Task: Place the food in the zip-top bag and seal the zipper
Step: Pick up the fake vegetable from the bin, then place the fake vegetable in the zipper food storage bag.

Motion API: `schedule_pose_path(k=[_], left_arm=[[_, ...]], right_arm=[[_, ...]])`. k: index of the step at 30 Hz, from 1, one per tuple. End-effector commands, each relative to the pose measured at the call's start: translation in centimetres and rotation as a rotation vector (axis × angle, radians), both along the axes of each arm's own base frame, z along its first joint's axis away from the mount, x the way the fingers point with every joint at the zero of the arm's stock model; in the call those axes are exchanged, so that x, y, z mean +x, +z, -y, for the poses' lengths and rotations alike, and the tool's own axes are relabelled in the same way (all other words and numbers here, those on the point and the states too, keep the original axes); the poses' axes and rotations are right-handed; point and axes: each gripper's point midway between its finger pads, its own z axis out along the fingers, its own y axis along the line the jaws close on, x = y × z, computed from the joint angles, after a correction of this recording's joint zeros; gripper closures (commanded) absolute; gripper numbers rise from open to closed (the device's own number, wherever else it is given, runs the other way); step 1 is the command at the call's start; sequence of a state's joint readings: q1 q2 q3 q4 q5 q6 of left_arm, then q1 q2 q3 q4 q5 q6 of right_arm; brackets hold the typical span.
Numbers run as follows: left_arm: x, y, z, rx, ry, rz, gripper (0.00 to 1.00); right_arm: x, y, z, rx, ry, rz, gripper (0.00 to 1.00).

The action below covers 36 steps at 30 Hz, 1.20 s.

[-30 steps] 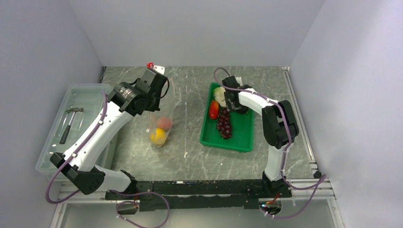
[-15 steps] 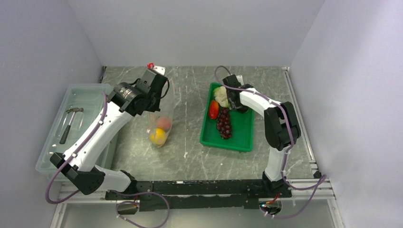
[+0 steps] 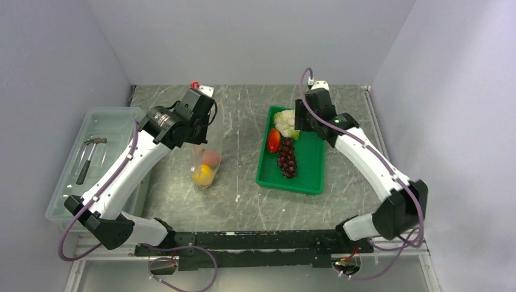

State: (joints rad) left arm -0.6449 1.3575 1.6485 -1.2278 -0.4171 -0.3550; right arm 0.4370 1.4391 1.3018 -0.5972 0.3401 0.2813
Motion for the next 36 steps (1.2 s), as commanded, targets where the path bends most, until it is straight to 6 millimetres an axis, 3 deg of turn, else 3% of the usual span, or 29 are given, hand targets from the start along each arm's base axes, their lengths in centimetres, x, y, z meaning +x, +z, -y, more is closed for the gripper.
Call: schedule_pose_path(k=[1, 10, 18, 25, 36], left_arm=[[0.0, 1.7, 1.6, -0.092, -0.05, 0.046, 1.0], [-0.3, 1.4, 4.6, -0.114, -0.108, 0.037, 1.0], [-0.9, 1.5, 7.2, -0.104, -0.134, 0.045, 1.0], [-1.2, 1.5, 8.3, -0.094, -0.141, 0.045, 1.0], [-1.9, 1.7, 9.0, -0.094, -0.152, 0.047, 1.0]], right_arm=[[-2.1, 4.9, -3.2, 0.213, 0.136, 0.097, 0.58], [-8.2, 14.4, -8.8, 0.577, 0.462, 0.281, 0.58], [-12.8, 19.3, -12.4, 0.779, 0.685, 0.35, 0.58], [-15.6, 19.9, -16.1, 0.795, 0.784, 0.339, 0.58], [-15.5, 18.2, -18.6, 0.775, 0.787, 0.308, 0.58]])
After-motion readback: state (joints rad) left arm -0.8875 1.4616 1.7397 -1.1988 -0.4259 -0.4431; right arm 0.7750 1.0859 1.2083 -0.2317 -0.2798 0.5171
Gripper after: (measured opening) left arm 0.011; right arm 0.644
